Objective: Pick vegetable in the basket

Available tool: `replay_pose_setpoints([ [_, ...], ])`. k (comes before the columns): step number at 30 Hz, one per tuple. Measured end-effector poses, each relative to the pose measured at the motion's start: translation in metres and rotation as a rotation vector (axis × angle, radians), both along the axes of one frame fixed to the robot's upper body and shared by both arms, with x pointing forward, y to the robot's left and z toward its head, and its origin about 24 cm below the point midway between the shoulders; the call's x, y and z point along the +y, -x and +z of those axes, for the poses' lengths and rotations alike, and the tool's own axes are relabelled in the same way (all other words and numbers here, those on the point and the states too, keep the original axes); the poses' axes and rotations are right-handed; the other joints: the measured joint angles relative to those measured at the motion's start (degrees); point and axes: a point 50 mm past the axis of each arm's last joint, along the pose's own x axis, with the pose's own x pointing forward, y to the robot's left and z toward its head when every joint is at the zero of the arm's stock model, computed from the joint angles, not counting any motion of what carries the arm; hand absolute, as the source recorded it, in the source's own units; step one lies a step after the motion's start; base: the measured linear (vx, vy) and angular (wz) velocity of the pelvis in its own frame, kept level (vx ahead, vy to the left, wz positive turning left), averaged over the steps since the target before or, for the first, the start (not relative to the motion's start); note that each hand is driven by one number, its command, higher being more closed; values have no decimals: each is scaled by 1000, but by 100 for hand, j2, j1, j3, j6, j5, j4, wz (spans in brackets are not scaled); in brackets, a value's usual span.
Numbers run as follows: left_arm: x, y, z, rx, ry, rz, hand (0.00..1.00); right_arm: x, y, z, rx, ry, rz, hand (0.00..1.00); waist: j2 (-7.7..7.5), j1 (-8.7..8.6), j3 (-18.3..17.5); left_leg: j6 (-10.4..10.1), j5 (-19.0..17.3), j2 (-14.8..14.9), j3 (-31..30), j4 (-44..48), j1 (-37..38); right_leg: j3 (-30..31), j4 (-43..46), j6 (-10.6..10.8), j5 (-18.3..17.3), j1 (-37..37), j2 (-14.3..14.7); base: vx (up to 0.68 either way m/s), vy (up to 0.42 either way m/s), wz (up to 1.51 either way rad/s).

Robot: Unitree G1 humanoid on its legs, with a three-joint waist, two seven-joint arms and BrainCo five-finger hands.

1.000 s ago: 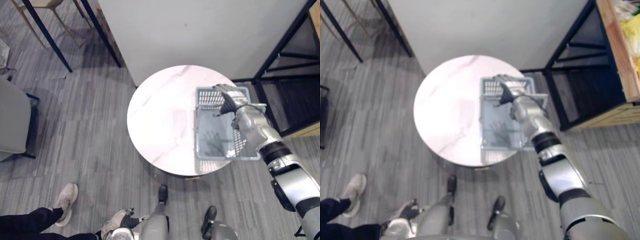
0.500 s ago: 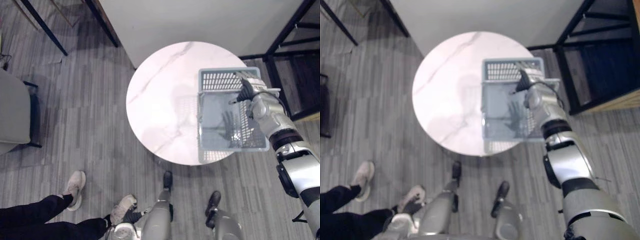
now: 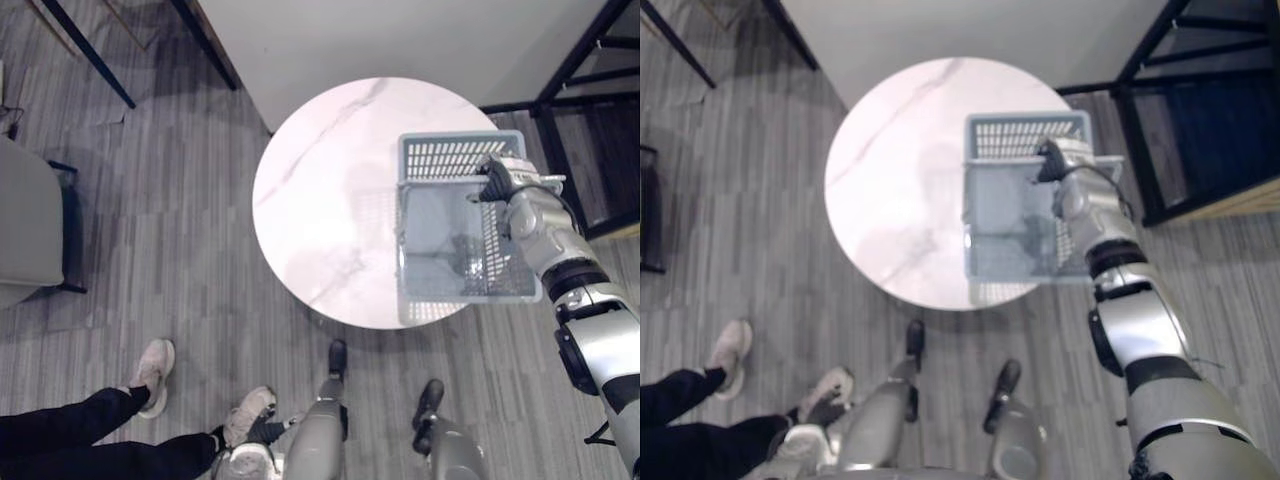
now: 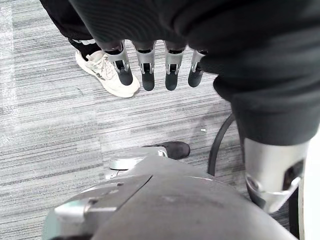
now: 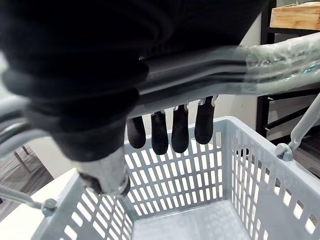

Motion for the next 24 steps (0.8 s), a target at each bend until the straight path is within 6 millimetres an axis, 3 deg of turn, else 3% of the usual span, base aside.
replay_pose_setpoints([
  [8,0,-4,1,-4,-17,-27,0,5,0,-7,31,101,22,100,-12,12,6,-6,-5,17,11,20,38,1,2,0,0,43,4,0,0,0],
  [17,1,-4,2,2,-34,-60,0,18,7,-29,105,174,95,100,-67,67,-9,-54,-40,71,154,20,271,110,40,-1,-2,194,3,-10,-2,-5],
  [22,6,-2,1,28,-31,-57,0,42,21,-51,149,229,229,100,-220,2,-113,-61,-45,92,261,22,372,231,95,0,-4,199,-10,-21,-4,-11],
  [24,11,5,-1,59,-33,-52,0,56,37,-71,193,241,328,100,-383,-30,-296,-72,-54,88,362,23,438,335,96,1,-3,202,-24,-11,-1,-19],
])
